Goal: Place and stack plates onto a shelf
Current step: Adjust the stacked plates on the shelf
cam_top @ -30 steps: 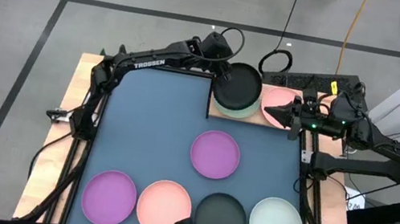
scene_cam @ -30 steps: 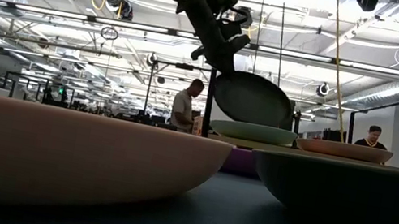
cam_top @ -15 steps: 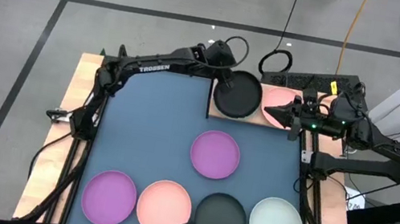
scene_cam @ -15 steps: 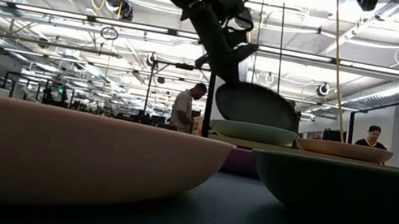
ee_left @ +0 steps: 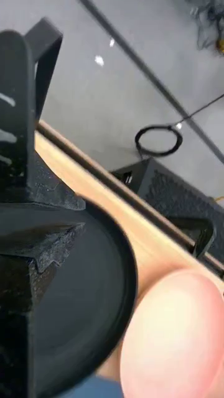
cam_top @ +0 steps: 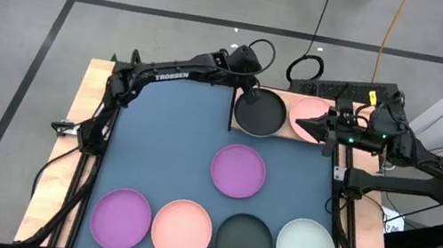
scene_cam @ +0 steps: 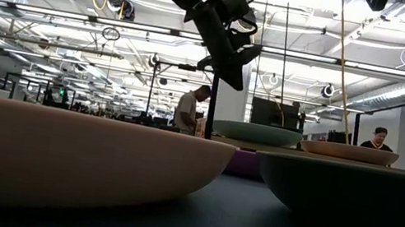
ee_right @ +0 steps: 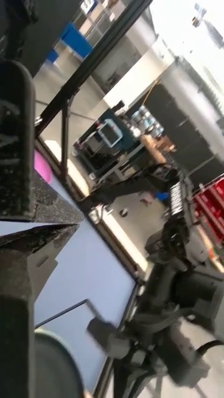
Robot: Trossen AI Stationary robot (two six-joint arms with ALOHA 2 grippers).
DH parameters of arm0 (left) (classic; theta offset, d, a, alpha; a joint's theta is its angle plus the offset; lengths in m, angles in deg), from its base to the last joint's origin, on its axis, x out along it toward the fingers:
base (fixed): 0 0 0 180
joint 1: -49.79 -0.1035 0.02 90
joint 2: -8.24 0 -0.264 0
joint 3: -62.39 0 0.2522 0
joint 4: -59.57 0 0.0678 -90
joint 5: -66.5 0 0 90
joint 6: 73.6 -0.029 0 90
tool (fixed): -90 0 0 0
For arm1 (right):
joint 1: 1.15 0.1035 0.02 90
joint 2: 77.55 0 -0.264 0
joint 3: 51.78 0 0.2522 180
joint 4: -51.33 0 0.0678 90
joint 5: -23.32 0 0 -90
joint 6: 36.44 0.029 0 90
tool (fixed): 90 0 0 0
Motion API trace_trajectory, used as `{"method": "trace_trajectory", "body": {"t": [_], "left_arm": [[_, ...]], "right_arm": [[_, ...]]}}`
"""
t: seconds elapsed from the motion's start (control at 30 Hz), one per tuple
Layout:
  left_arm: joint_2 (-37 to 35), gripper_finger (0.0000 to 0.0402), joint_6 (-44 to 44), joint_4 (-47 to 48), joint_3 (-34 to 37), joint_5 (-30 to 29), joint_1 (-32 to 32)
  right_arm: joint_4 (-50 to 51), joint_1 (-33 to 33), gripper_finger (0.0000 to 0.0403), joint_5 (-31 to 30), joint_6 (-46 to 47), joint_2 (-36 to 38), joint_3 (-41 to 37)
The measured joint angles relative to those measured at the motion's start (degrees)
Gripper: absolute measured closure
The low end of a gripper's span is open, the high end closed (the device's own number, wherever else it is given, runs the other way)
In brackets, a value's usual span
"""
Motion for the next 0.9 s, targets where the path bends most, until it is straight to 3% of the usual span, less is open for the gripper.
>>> {"method": "trace_trajectory", "body": {"t": [0.23, 0.43, 0.57, 0.77, 0.9], "left_arm": [[-5.31, 0.0357, 2.04, 2.48, -0.17, 3.46, 2.38], [-12.90, 0.0357, 3.91, 6.81, -0.15, 3.52, 7.14], [-17.01, 0.0357, 4.62, 10.21, -0.24, 4.48, 11.41], [-19.00, 0.0357, 10.41, 15.54, -0.24, 4.05, 17.52], [-18.75, 0.0357, 12.11, 16.93, 1.39, 0.21, 21.60]], "right_arm": [[5.05, 0.00, 0.0403, -0.08, 1.41, -0.28, -4.49], [-6.04, -0.02, 0.0403, 1.49, -0.17, -3.29, -16.43], [-16.76, 0.00, 0.0403, 2.95, -7.30, -9.30, -20.79], [-18.30, -0.52, 0.0403, 1.23, -20.94, -19.37, -20.97], [-18.66, -0.87, 0.0403, 1.05, -26.42, -24.92, -20.95]]}}
